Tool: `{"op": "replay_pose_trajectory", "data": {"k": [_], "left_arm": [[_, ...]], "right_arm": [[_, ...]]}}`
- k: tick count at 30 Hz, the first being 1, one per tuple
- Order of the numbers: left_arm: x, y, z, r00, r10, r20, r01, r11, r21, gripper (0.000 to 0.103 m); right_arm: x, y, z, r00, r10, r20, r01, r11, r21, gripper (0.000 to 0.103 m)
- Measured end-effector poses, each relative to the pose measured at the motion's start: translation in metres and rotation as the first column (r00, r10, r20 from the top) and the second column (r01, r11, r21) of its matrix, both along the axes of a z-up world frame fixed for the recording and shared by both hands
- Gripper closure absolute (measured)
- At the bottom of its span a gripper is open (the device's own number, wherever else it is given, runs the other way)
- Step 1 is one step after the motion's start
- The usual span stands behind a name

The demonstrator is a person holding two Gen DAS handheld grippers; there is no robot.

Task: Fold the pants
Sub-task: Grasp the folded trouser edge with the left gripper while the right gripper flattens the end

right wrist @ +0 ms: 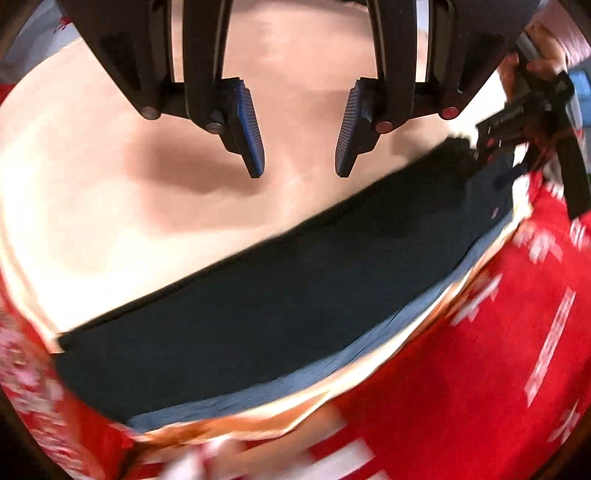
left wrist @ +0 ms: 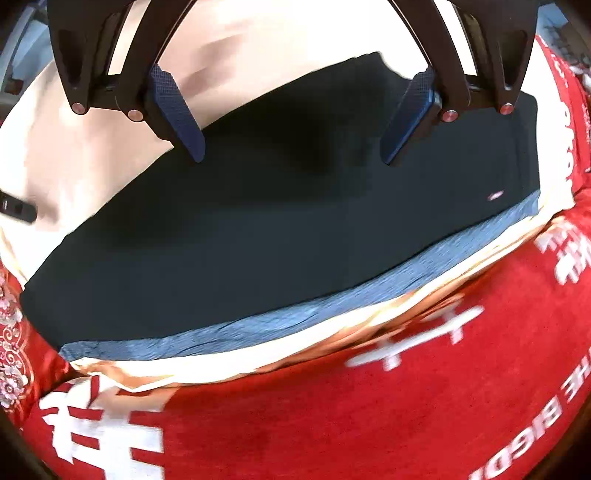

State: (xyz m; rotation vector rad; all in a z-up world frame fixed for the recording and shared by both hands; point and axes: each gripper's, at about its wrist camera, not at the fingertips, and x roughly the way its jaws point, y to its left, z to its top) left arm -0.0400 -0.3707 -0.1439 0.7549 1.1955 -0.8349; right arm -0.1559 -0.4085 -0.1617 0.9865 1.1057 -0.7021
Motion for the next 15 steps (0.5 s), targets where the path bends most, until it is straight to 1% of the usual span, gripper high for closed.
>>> {"op": "replay_pose_trajectory", "data": {"k": [3, 5, 7, 8, 10, 12, 15], "left_arm": [[-0.003, -0.028, -0.007, 1.000, -0.003, 0.000, 0.003, 1.000, -0.013, 0.006], [-0.006, -0.043, -0.011, 1.000, 0.007, 0.003, -0.007, 1.000, -0.018, 0.006], [-0.010, -0.061, -0.016, 1.000, 0.023, -0.005, -0.023, 1.000, -0.021, 0.006], [-0.010, -0.068, -0.021, 0.999, 0.032, -0.010, -0.032, 0.999, -0.019, 0.006], [-0.013, -0.081, -0.029, 0.999, 0.047, -0.013, -0.047, 0.999, -0.009, 0.006], [-0.017, -0.090, -0.036, 0.998, 0.059, -0.013, -0.059, 0.998, 0.003, 0.006], [-0.018, -0.093, -0.045, 0.996, 0.088, -0.023, -0.088, 0.996, 0.015, 0.006]], "right_arm": [[-0.034, -0.045, 0.002, 0.989, -0.149, -0.016, 0.148, 0.987, -0.060, 0.059], [-0.048, -0.066, 0.003, 0.977, -0.214, -0.018, 0.211, 0.973, -0.089, 0.060], [-0.060, -0.090, 0.005, 0.963, -0.267, -0.024, 0.261, 0.954, -0.148, 0.060], [-0.070, -0.103, 0.007, 0.961, -0.276, -0.023, 0.269, 0.948, -0.168, 0.060], [-0.069, -0.122, 0.005, 0.963, -0.268, -0.013, 0.260, 0.945, -0.199, 0.060], [-0.065, -0.136, 0.001, 0.973, -0.233, -0.005, 0.226, 0.950, -0.217, 0.060], [-0.058, -0.152, -0.013, 0.985, -0.168, -0.047, 0.154, 0.962, -0.227, 0.060]]}}
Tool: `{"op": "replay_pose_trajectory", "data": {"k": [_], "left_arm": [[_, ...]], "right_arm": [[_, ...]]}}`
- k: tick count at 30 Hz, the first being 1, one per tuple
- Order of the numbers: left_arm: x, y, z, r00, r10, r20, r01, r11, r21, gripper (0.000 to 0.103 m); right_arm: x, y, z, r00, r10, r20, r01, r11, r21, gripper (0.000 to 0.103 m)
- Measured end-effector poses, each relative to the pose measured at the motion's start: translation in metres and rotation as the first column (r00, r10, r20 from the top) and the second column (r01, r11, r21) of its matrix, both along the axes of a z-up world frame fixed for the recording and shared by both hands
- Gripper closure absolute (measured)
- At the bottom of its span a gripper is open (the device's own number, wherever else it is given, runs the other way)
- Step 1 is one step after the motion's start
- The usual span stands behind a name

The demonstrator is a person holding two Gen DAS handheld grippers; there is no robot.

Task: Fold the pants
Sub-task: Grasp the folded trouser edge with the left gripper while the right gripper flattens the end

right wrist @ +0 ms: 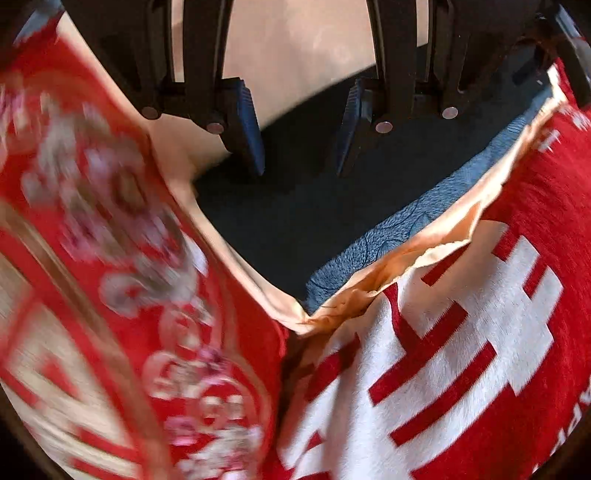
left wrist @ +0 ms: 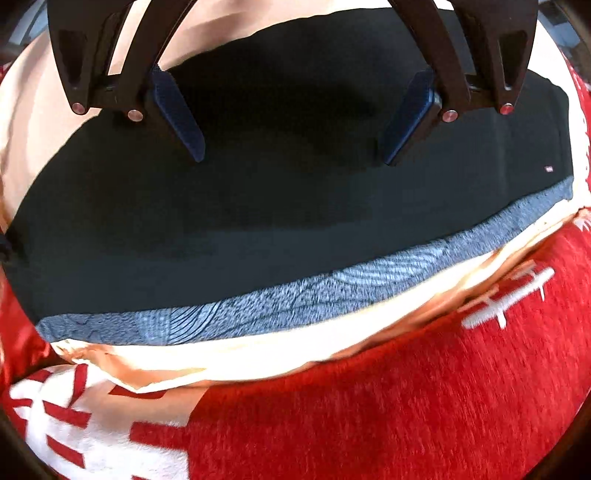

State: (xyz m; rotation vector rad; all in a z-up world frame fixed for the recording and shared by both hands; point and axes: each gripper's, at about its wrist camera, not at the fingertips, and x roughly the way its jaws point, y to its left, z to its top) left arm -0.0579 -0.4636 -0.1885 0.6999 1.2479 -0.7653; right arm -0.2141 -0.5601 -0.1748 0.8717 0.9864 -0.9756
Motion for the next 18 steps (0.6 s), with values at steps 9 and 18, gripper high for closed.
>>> {"op": "replay_pose_trajectory", "data": {"k": [9, 18], "left_arm": [[0.000, 0.001, -0.001, 0.999, -0.029, 0.030, 0.029, 1.000, 0.006, 0.006], [0.005, 0.004, -0.008, 0.999, -0.032, 0.037, 0.031, 0.999, 0.008, 0.002]], "right_arm": [[-0.025, 0.005, -0.001, 1.000, -0.016, -0.007, 0.016, 0.999, 0.030, 0.064], [-0.052, 0.060, 0.000, 0.987, -0.067, 0.148, 0.034, 0.975, 0.219, 0.061]]}}
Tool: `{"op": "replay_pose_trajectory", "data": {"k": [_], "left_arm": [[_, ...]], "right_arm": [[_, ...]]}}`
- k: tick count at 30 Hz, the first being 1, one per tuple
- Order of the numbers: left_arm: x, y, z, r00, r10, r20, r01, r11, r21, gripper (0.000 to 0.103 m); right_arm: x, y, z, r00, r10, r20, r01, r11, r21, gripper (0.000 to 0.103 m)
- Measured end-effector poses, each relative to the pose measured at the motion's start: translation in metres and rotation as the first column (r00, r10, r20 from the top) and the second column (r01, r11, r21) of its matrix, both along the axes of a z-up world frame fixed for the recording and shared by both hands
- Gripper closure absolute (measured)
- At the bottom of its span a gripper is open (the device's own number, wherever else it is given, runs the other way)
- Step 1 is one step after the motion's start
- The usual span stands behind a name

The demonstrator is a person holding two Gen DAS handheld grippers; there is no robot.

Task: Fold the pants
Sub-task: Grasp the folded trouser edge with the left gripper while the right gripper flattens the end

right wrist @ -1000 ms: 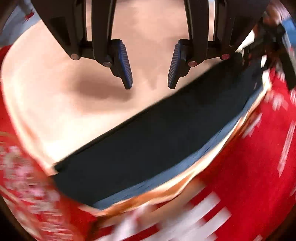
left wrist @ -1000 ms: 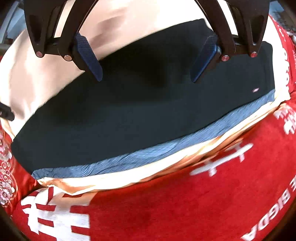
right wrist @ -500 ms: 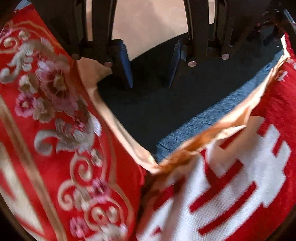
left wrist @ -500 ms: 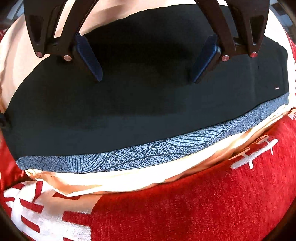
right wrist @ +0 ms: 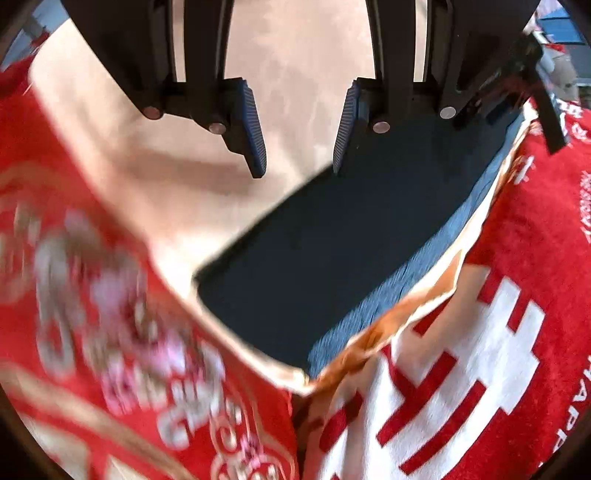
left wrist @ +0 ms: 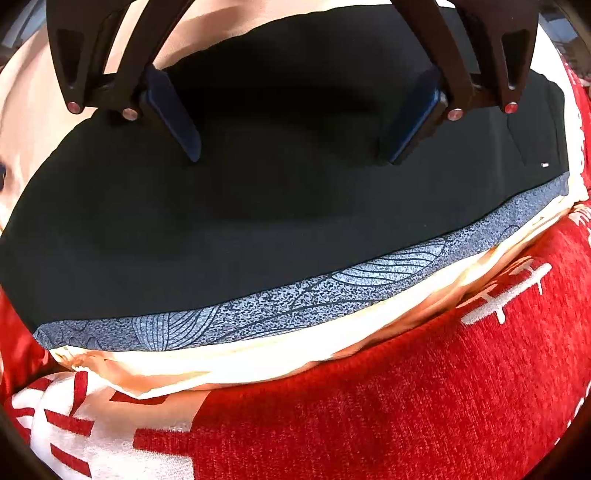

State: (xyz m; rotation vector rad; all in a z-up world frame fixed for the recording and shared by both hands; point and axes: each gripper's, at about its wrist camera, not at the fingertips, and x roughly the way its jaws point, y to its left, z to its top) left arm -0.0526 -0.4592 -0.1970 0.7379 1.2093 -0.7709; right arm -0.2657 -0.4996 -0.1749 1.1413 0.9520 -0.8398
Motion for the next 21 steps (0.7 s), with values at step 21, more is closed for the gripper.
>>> {"op": "replay_pose_trajectory", "data": {"k": [21], "left_arm": [[0.018, 0.005, -0.009, 0.999, 0.005, -0.035, -0.005, 1.000, -0.009, 0.002]], "right_arm": [[-0.006, 0.006, -0.010, 0.960, -0.157, 0.232, 0.126, 0.982, 0.144, 0.054]]}}
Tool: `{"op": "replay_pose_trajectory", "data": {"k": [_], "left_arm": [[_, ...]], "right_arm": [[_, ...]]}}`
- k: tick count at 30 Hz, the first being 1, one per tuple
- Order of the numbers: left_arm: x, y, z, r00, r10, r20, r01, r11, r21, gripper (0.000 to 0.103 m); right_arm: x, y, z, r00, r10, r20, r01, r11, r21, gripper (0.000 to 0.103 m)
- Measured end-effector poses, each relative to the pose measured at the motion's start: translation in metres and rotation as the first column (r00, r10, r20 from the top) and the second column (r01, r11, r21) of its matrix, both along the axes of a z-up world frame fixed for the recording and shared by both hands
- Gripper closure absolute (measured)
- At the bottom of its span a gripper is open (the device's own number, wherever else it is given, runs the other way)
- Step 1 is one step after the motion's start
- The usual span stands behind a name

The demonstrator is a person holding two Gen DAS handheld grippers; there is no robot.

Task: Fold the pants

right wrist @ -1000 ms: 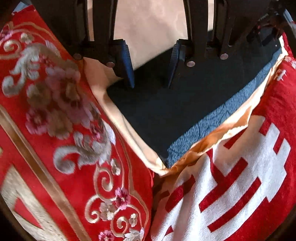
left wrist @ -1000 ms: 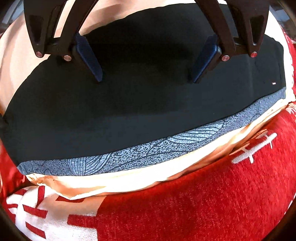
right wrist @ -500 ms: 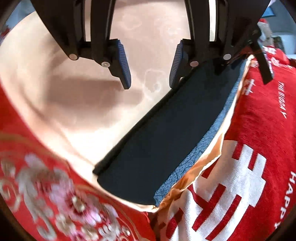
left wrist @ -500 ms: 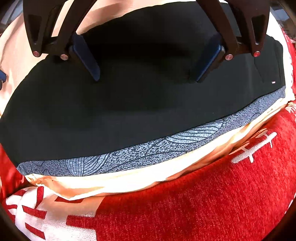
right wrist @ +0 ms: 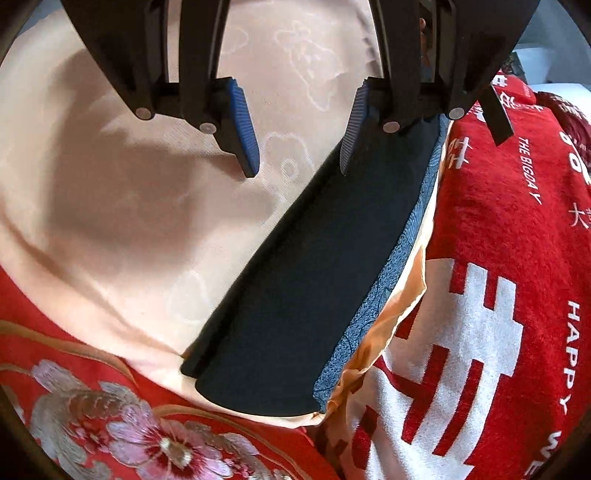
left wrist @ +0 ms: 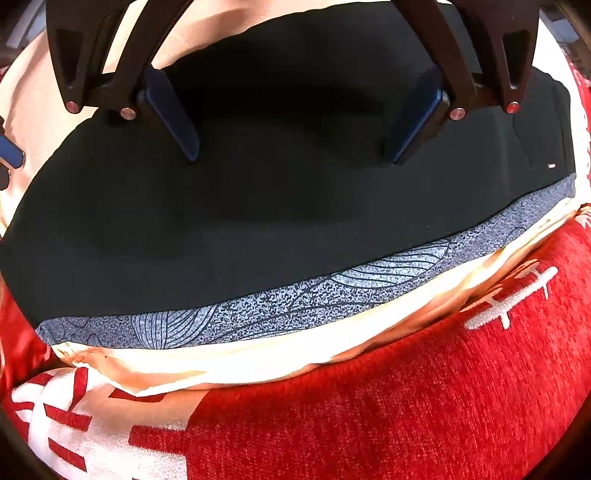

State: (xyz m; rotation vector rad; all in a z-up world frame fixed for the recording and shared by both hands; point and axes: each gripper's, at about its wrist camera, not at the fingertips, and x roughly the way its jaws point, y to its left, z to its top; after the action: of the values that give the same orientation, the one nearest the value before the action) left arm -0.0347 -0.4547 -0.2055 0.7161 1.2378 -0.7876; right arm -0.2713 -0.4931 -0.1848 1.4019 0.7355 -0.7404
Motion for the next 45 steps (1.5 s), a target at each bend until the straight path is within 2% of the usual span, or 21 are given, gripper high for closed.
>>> {"op": "replay_pose_trajectory", "data": {"k": [7, 12, 15, 20, 22, 23, 24, 25, 27, 29, 31, 34, 35, 38, 39, 41, 44, 45], "left_arm": [[-0.011, -0.008, 0.018, 1.000, -0.011, -0.010, 0.011, 0.998, -0.055, 0.002], [-0.022, -0.020, 0.000, 1.000, -0.017, -0.002, 0.017, 1.000, -0.022, 0.002], [-0.021, -0.015, -0.003, 1.000, -0.002, 0.004, 0.002, 0.999, -0.046, 0.002], [-0.018, -0.006, -0.010, 1.000, 0.000, 0.006, 0.000, 0.998, -0.057, 0.001], [-0.021, -0.005, -0.010, 1.000, -0.019, 0.025, 0.020, 0.998, -0.053, 0.002], [-0.021, -0.005, -0.009, 0.999, -0.025, 0.027, 0.026, 0.998, -0.050, 0.003], [-0.020, -0.007, -0.007, 0.999, -0.032, 0.017, 0.033, 0.998, -0.054, 0.015], [-0.019, -0.009, -0.003, 0.999, -0.035, 0.004, 0.036, 0.997, -0.062, 0.029], [-0.017, -0.014, 0.006, 0.999, -0.034, 0.005, 0.034, 0.996, -0.077, 0.032], [-0.016, -0.021, 0.020, 0.998, -0.029, 0.052, 0.035, 0.992, -0.122, 0.032], [-0.019, -0.030, 0.026, 0.997, -0.041, 0.073, 0.052, 0.985, -0.163, 0.032], [-0.028, -0.042, 0.005, 0.998, -0.067, 0.017, 0.069, 0.989, -0.132, 0.032], [-0.033, -0.044, -0.006, 0.997, -0.075, -0.018, 0.072, 0.991, -0.114, 0.037], [-0.052, -0.042, -0.014, 0.990, -0.115, 0.082, 0.125, 0.984, -0.126, 0.042], [-0.052, -0.041, -0.014, 0.988, -0.128, 0.090, 0.139, 0.982, -0.131, 0.042], [-0.046, -0.040, -0.015, 0.990, -0.128, 0.054, 0.135, 0.980, -0.145, 0.042], [-0.023, -0.032, -0.014, 0.993, -0.112, -0.031, 0.105, 0.981, -0.165, 0.034], [-0.015, -0.026, -0.012, 0.995, -0.097, -0.037, 0.090, 0.983, -0.160, 0.025]], "right_arm": [[-0.009, -0.007, -0.002, 0.996, -0.068, 0.060, 0.071, 0.997, -0.040, 0.054], [-0.011, -0.020, -0.015, 0.990, -0.106, 0.089, 0.109, 0.994, -0.026, 0.054], [-0.013, -0.026, -0.021, 0.983, -0.126, 0.137, 0.131, 0.991, -0.030, 0.054], [-0.006, -0.041, -0.028, 0.967, -0.156, 0.201, 0.178, 0.979, -0.100, 0.054], [0.000, -0.045, -0.028, 0.966, -0.169, 0.198, 0.197, 0.972, -0.131, 0.054], [0.003, -0.047, -0.027, 0.966, -0.170, 0.193, 0.198, 0.971, -0.138, 0.052], [0.008, -0.049, -0.025, 0.969, -0.166, 0.182, 0.192, 0.972, -0.137, 0.053], [0.010, -0.051, -0.024, 0.972, -0.164, 0.165, 0.186, 0.974, -0.129, 0.063], [0.012, -0.056, -0.023, 0.977, -0.160, 0.137, 0.175, 0.980, -0.100, 0.083], [0.012, -0.057, -0.011, 0.976, -0.126, 0.179, 0.148, 0.982, -0.116, 0.086], [0.017, -0.054, 0.008, 0.981, -0.060, 0.186, 0.093, 0.981, -0.172, 0.087], [0.027, -0.047, 0.038, 0.980, 0.030, 0.196, 0.021, 0.967, -0.256, 0.088], [0.030, -0.044, 0.045, 0.980, 0.052, 0.193, 0.003, 0.962, -0.274, 0.088], [0.047, -0.036, 0.059, 0.978, 0.138, 0.158, -0.082, 0.944, -0.320, 0.088], [0.053, -0.032, 0.063, 0.977, 0.165, 0.136, -0.109, 0.931, -0.347, 0.088], [0.061, -0.027, 0.072, 0.973, 0.208, 0.098, -0.156, 0.911, -0.382, 0.088], [0.075, -0.020, 0.085, 0.965, 0.259, 0.044, -0.217, 0.881, -0.420, 0.088], [0.077, -0.017, 0.090, 0.962, 0.272, 0.025, -0.234, 0.870, -0.434, 0.088]]}}
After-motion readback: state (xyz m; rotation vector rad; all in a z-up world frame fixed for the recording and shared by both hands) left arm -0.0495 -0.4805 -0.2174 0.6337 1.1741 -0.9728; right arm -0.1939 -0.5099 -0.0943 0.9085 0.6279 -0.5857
